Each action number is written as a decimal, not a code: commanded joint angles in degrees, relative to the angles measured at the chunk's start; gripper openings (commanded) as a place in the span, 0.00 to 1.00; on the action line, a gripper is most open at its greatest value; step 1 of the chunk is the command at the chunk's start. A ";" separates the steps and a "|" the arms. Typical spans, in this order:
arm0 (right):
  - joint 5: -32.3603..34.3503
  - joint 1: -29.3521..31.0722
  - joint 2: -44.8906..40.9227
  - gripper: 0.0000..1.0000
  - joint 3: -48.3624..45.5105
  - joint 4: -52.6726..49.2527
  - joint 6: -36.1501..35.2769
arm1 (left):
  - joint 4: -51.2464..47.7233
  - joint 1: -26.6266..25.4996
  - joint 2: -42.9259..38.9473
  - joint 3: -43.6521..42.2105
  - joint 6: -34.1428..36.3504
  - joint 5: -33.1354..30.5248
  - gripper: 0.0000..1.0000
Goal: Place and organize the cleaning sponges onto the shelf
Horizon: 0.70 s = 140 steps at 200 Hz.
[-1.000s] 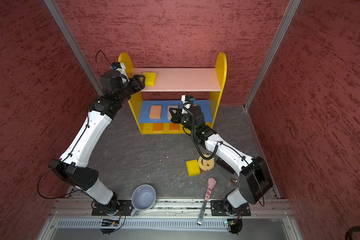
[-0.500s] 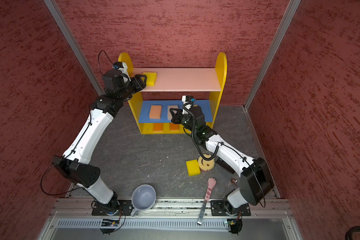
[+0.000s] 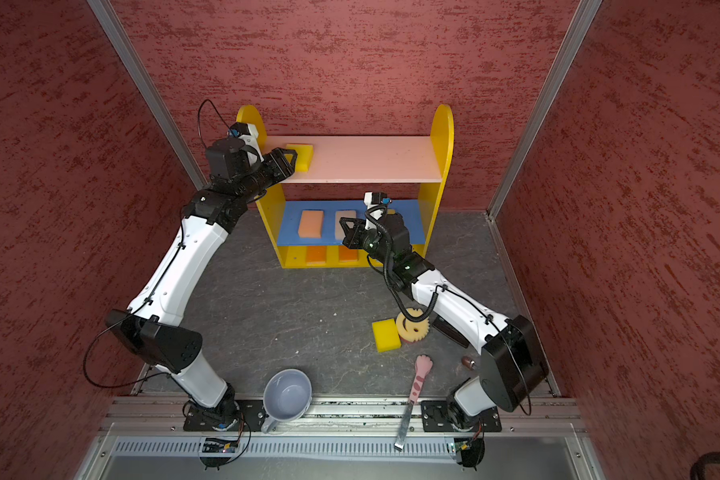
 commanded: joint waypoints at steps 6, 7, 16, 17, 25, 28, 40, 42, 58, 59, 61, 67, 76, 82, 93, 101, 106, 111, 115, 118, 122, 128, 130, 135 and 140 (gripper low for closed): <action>-0.17 -0.27 -1.85 0.00 -0.54 1.92 1.33 | -2.39 -0.42 0.51 0.60 -0.45 0.70 0.64; -0.17 -0.28 -1.85 0.00 -0.54 1.92 1.34 | -2.41 -0.39 0.46 0.60 -0.45 0.67 0.64; -0.26 -0.29 -1.69 0.00 -0.37 1.92 1.36 | -2.40 -0.39 0.18 0.29 -0.45 0.44 0.64; -0.26 -0.29 -1.64 0.00 -0.33 1.92 1.35 | -2.37 -0.42 0.12 0.22 -0.45 0.37 0.64; -0.26 -0.29 -1.53 0.00 -0.13 1.80 1.41 | -1.98 -0.42 -0.16 -0.24 -0.45 0.31 0.64; -0.26 -0.28 -1.51 0.00 -0.11 1.71 1.47 | -1.83 -0.45 -0.29 -0.44 -0.45 0.37 0.64; -0.43 -0.29 -1.44 0.00 -0.11 1.72 1.64 | -1.14 -0.51 -0.88 -1.24 -0.45 0.25 0.64; -0.43 -0.29 -1.45 0.00 -0.06 1.72 1.62 | -1.12 -0.49 -0.94 -1.38 -0.45 0.21 0.64; -0.61 -0.29 -1.34 0.00 -0.11 1.83 1.87 | -1.07 -0.43 -1.15 -1.52 -0.46 0.11 0.64; -0.61 -0.29 -1.34 0.00 -0.11 1.79 1.88 | -1.09 -0.44 -1.16 -1.48 -0.45 0.11 0.64; -0.67 -0.29 -1.34 0.00 -0.11 1.82 1.88 | -1.11 -0.45 -1.16 -1.51 -0.45 0.16 0.64; -0.70 -0.29 -1.29 0.00 -0.11 1.83 1.95 | -1.07 -0.45 -1.21 -1.52 -0.47 0.23 0.64; -0.70 -0.29 -1.25 0.00 -0.06 1.71 2.05 | -1.03 -0.47 -1.16 -1.41 -0.60 0.52 0.64; -0.77 -0.29 -1.34 0.00 -0.10 1.75 2.07 | -1.14 -0.45 -1.12 -1.43 -0.62 0.49 0.64; -0.78 -0.29 -1.41 0.00 -0.11 1.74 2.22 | -1.38 -0.53 -1.16 -1.41 -0.71 0.51 0.64; -0.78 -0.29 -1.52 0.00 -0.11 1.67 2.23 | -1.48 -0.54 -1.25 -1.46 -0.72 0.50 0.64; -0.83 -0.29 -1.56 0.00 -0.15 1.72 2.24 | -1.52 -0.52 -1.34 -1.60 -0.80 0.55 0.64; -0.78 -0.29 -1.60 0.00 -0.19 1.70 2.31 | -1.40 -0.53 -1.47 -1.80 -0.87 0.55 0.64; -0.76 -0.29 -1.64 0.00 -0.15 1.61 2.24 | -1.29 -0.54 -1.59 -1.93 -0.89 0.54 0.64; -0.74 -0.29 -1.68 0.00 -0.19 1.53 2.23 | -1.10 -0.52 -1.68 -2.04 -1.00 0.51 0.64; -0.78 -0.29 -1.64 0.00 -0.19 1.49 2.22 | -0.98 -0.57 -1.75 -2.18 -1.02 0.55 0.64; -0.71 -0.29 -1.81 0.00 -0.25 1.39 2.19 | -0.74 -0.56 -1.86 -2.31 -0.98 0.51 0.64; -0.70 -0.29 -1.85 0.00 -0.28 1.35 2.22 | -0.69 -0.61 -1.87 -2.33 -1.00 0.48 0.64; -0.61 -0.29 -1.91 0.00 -0.36 1.31 2.23 | -0.80 -0.62 -1.87 -2.32 -1.00 0.55 0.64; -0.61 -0.29 -2.02 0.00 -0.42 1.30 2.27 | -0.92 -0.61 -1.80 -2.24 -0.98 0.49 0.64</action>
